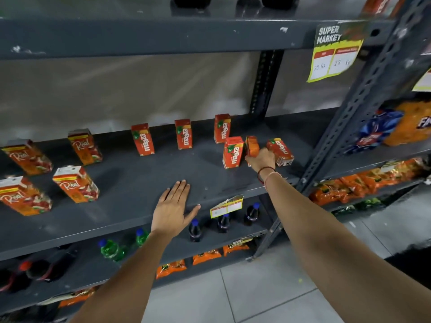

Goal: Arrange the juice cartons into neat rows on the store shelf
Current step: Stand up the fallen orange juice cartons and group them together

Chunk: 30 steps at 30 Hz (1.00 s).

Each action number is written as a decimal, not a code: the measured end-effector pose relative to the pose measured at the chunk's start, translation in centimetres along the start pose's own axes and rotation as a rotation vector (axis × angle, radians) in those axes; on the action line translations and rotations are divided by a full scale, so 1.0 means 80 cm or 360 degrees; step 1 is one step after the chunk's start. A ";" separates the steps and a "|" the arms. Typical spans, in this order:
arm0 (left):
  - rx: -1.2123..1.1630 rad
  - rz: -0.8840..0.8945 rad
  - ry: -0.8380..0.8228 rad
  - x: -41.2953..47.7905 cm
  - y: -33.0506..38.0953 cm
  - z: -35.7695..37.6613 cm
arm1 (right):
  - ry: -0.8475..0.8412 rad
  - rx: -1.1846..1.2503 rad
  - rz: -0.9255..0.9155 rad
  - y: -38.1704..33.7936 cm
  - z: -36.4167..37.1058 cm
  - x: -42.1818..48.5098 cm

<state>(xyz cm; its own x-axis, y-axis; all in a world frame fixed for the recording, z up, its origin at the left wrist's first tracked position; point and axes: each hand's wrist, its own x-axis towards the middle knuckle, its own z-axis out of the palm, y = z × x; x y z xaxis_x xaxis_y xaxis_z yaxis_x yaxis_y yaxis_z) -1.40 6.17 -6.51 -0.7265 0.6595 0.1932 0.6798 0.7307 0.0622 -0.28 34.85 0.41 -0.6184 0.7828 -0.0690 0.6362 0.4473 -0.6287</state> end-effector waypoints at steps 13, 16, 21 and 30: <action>0.0039 -0.0032 0.0030 -0.001 0.003 0.000 | -0.0413 0.1986 0.0433 0.053 -0.022 -0.038; 0.0046 -0.0031 0.0035 -0.002 0.003 0.000 | -0.0592 0.2208 0.0355 0.063 -0.016 -0.061; 0.0009 -0.0038 0.0064 -0.002 0.004 -0.001 | -0.0609 0.1499 -0.0157 0.038 -0.003 -0.092; -0.0005 -0.0011 0.0073 0.000 0.000 0.004 | -0.0694 0.0528 -0.0606 -0.067 0.053 -0.077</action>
<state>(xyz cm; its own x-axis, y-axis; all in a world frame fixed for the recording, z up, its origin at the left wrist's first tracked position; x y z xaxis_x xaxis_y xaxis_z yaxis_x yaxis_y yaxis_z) -1.42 6.24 -6.85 -0.7261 0.6453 0.2373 0.6749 0.7348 0.0668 -1.82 25.82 0.95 -0.9460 0.3189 -0.0581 0.2040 0.4463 -0.8713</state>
